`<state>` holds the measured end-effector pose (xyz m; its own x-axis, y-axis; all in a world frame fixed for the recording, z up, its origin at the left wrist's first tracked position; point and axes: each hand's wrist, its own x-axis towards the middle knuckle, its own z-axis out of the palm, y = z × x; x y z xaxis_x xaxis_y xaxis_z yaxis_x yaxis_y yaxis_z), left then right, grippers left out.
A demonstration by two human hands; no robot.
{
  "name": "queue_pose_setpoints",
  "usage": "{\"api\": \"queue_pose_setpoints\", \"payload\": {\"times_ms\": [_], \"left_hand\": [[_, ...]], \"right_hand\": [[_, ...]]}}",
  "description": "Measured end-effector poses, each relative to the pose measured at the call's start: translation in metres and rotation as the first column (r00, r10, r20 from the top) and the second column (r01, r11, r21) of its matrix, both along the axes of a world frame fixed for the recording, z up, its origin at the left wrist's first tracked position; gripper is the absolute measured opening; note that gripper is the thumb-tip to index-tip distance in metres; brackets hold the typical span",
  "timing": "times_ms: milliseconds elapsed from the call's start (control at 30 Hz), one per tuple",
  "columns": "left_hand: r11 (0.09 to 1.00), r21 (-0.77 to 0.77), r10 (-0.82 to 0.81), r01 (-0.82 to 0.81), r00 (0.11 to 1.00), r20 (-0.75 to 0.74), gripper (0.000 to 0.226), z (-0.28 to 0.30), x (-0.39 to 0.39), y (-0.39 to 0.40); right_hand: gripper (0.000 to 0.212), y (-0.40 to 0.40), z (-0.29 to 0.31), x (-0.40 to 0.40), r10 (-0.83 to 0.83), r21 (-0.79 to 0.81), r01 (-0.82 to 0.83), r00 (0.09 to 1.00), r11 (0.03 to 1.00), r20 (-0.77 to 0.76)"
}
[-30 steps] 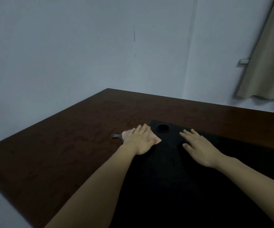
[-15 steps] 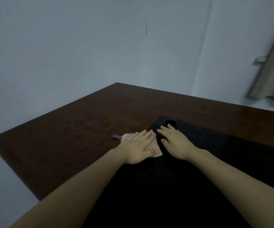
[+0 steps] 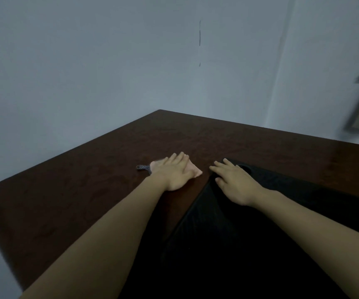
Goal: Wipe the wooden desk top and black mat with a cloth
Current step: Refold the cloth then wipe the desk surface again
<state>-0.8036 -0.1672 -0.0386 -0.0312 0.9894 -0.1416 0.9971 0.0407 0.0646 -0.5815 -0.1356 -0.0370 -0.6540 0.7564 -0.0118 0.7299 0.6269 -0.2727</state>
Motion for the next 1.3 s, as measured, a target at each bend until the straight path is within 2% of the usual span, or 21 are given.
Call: {"api": "queue_pose_setpoints", "payload": {"times_ms": [167, 267, 333, 433, 567, 667, 733, 867, 967, 1033, 1167, 1233, 1300], "left_hand": [[0.960, 0.000, -0.280, 0.280, 0.960, -0.027, 0.071, -0.003, -0.002, -0.069], [0.939, -0.009, -0.343, 0.343, 0.939, -0.003, 0.071, -0.002, -0.027, -0.084], [0.964, 0.001, -0.265, 0.265, 0.964, -0.031, 0.072, -0.002, -0.048, -0.073], [0.999, 0.017, -0.026, 0.028, 0.996, -0.088, 0.073, 0.001, -0.078, -0.041], [0.963, 0.053, 0.265, -0.265, 0.964, 0.007, 0.069, 0.001, -0.119, 0.008], [0.942, 0.032, 0.335, -0.335, 0.942, 0.025, 0.064, 0.002, -0.126, 0.026], [0.961, 0.007, 0.276, -0.276, 0.961, 0.002, 0.062, 0.002, -0.120, 0.025], [1.000, -0.002, -0.025, 0.025, 0.998, -0.054, 0.063, -0.001, -0.097, -0.013], [0.977, 0.011, -0.214, 0.214, 0.977, -0.010, 0.063, -0.001, -0.087, -0.061], [0.961, 0.015, -0.277, 0.276, 0.960, 0.049, 0.063, 0.001, -0.090, -0.082], [0.963, 0.009, -0.271, 0.270, 0.961, 0.054, 0.060, 0.004, -0.112, -0.071], [0.983, 0.023, -0.183, 0.182, 0.983, 0.017, 0.059, 0.003, -0.135, -0.042], [0.999, 0.029, -0.028, 0.029, 0.999, -0.025, 0.060, -0.001, -0.167, -0.010]], "right_hand": [[0.051, -0.001, 0.007, -0.008, -0.005, -0.046, 0.004, 1.000, 0.999, -0.029], [0.051, -0.004, 0.006, -0.020, 0.034, -0.042, -0.034, 0.999, 0.999, -0.013], [0.051, -0.003, 0.005, -0.032, 0.066, -0.029, -0.066, 0.998, 0.997, 0.002], [0.051, -0.003, 0.007, -0.042, 0.101, -0.026, -0.101, 0.995, 0.995, 0.006], [0.051, 0.006, 0.007, -0.056, 0.110, -0.032, -0.109, 0.994, 0.994, 0.021], [0.051, 0.009, 0.007, -0.058, 0.107, -0.036, -0.106, 0.994, 0.994, 0.023], [0.051, 0.011, 0.008, -0.058, 0.097, -0.046, -0.096, 0.995, 0.994, 0.023], [0.050, 0.016, 0.010, -0.061, 0.060, -0.068, -0.059, 0.998, 0.996, 0.014], [0.051, 0.015, 0.008, -0.070, 0.066, -0.072, -0.065, 0.998, 0.995, 0.012], [0.051, 0.014, 0.006, -0.076, 0.088, -0.069, -0.088, 0.996, 0.994, 0.008], [0.051, 0.014, 0.005, -0.086, 0.126, -0.051, -0.125, 0.992, 0.991, 0.018], [0.050, 0.018, 0.006, -0.089, 0.137, -0.051, -0.135, 0.990, 0.989, 0.025], [0.050, 0.024, 0.006, -0.093, 0.136, -0.050, -0.134, 0.990, 0.990, 0.033]]}}
